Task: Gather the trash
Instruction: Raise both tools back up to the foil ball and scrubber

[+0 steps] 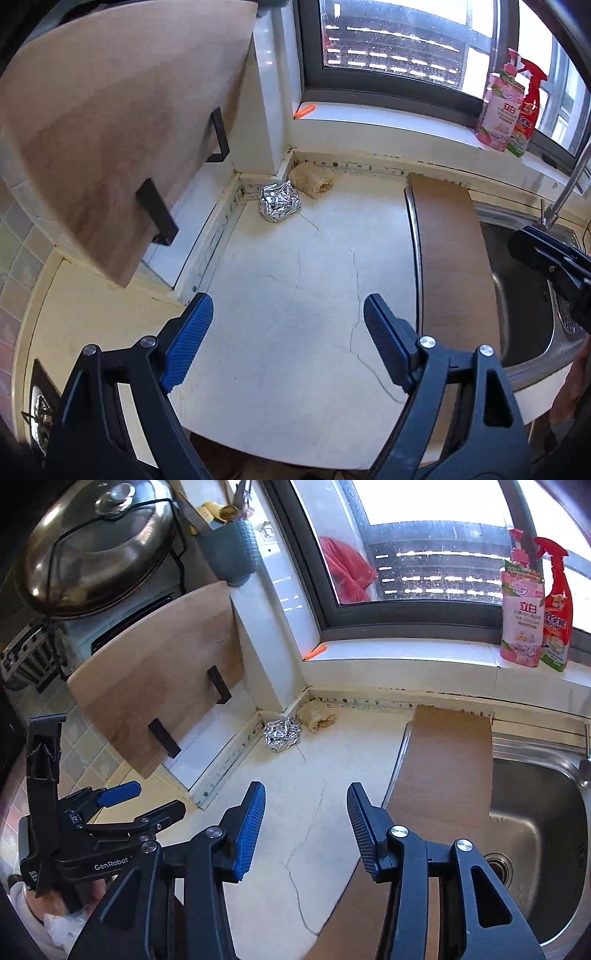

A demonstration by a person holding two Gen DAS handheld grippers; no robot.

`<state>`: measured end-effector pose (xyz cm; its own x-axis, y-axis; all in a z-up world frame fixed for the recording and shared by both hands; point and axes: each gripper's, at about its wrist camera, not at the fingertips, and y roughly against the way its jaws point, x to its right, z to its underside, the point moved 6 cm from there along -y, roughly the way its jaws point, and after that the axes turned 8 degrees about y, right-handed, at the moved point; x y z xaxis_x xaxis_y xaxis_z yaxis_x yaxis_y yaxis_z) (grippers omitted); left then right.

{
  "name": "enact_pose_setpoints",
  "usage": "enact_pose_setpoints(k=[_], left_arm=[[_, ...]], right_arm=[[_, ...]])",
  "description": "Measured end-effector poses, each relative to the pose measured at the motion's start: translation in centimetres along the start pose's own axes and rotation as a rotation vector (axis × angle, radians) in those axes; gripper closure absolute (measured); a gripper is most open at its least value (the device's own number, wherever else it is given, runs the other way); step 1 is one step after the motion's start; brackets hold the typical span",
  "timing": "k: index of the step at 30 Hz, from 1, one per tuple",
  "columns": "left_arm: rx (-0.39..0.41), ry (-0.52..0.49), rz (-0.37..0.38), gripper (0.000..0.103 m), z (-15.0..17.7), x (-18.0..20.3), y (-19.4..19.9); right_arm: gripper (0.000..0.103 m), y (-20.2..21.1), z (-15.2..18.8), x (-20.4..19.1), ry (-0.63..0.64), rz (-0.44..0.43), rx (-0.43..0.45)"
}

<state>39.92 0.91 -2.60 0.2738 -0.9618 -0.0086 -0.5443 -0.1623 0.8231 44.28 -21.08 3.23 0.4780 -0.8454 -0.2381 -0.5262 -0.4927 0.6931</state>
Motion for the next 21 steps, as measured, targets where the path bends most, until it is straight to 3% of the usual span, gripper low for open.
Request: enact_pose_setpoints(k=[9,18,21], left_arm=[[-0.112,0.06,-0.048,0.021,-8.5,1.9,-14.1],[-0.234,0.177,-0.07,0.021,-11.7,-0.1,-26.8],[-0.212,0.18,-0.103,0.021,-12.2,-0.5,-28.6]], right_arm=[[0.052,-15.6,-8.6,7.0,-0.003,-0.071,-0.108],[0.052,-30.9,-11.3,9.1,0.033,-0.12,-0.163],[0.052,-34.7,-11.2,10.0,-0.003,-0.154,-0.188]])
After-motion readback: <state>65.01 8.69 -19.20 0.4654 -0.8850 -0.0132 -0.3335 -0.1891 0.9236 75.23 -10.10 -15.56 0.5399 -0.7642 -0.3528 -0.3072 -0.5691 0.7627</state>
